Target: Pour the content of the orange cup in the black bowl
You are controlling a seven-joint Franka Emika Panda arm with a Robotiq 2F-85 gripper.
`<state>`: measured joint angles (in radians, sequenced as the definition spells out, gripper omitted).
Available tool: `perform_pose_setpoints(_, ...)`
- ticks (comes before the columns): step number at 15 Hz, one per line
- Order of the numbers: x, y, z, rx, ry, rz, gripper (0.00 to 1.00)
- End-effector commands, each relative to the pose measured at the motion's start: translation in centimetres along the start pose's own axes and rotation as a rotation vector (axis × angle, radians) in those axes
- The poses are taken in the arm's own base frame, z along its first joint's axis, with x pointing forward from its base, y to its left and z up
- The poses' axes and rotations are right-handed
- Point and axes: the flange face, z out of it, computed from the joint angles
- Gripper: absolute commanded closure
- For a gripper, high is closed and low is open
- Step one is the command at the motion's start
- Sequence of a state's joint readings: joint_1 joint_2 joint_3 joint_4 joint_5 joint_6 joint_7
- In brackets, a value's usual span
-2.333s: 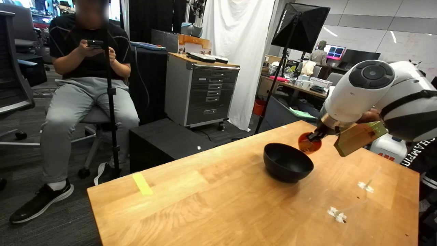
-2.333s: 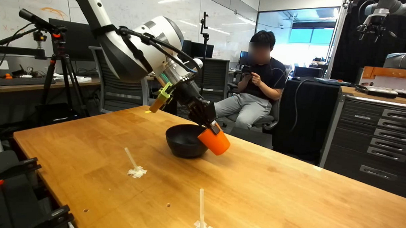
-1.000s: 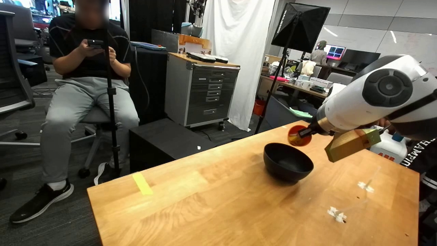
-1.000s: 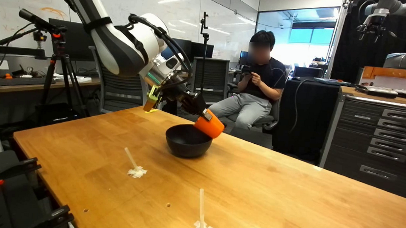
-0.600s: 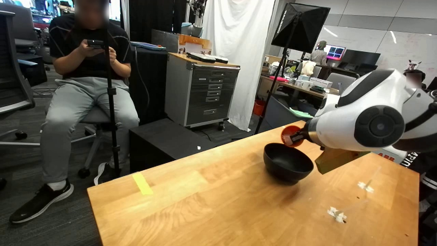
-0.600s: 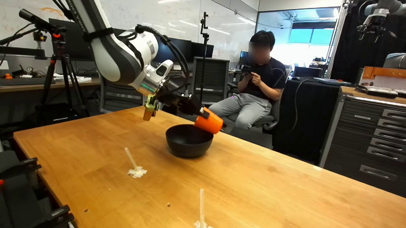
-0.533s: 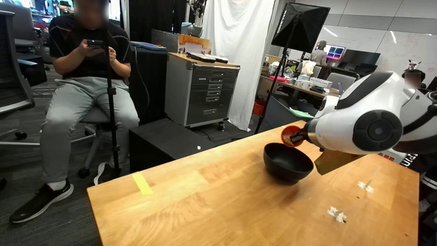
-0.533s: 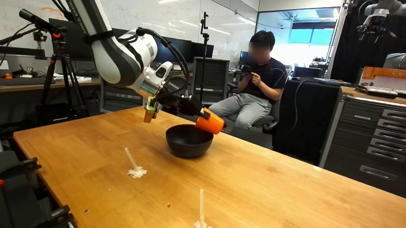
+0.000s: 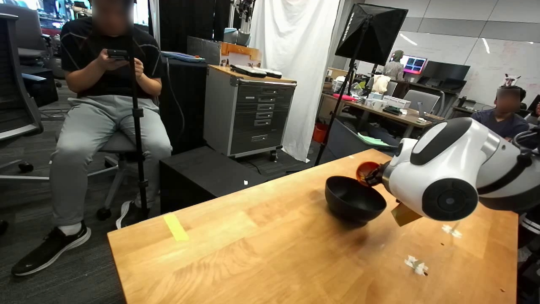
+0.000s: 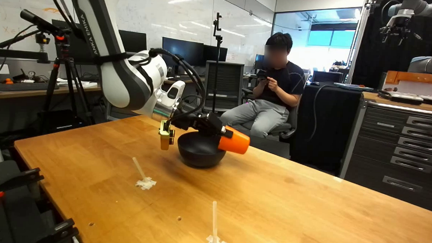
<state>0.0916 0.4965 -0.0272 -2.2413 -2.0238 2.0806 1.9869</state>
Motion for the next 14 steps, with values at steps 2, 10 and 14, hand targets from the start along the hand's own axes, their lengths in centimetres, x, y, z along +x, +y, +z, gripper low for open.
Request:
perform_pose_setpoints(2,-1.0,-0.5,-0.4,-0.04,0.114,-0.004,0.99)
perform_pose_setpoints(10,-2.5,-1.5,-2.3,-0.027,0.255,-0.016,0.99)
perform_pose_setpoints(14,-3.2,-2.0,-1.6,-0.053,0.313,-0.013,0.99)
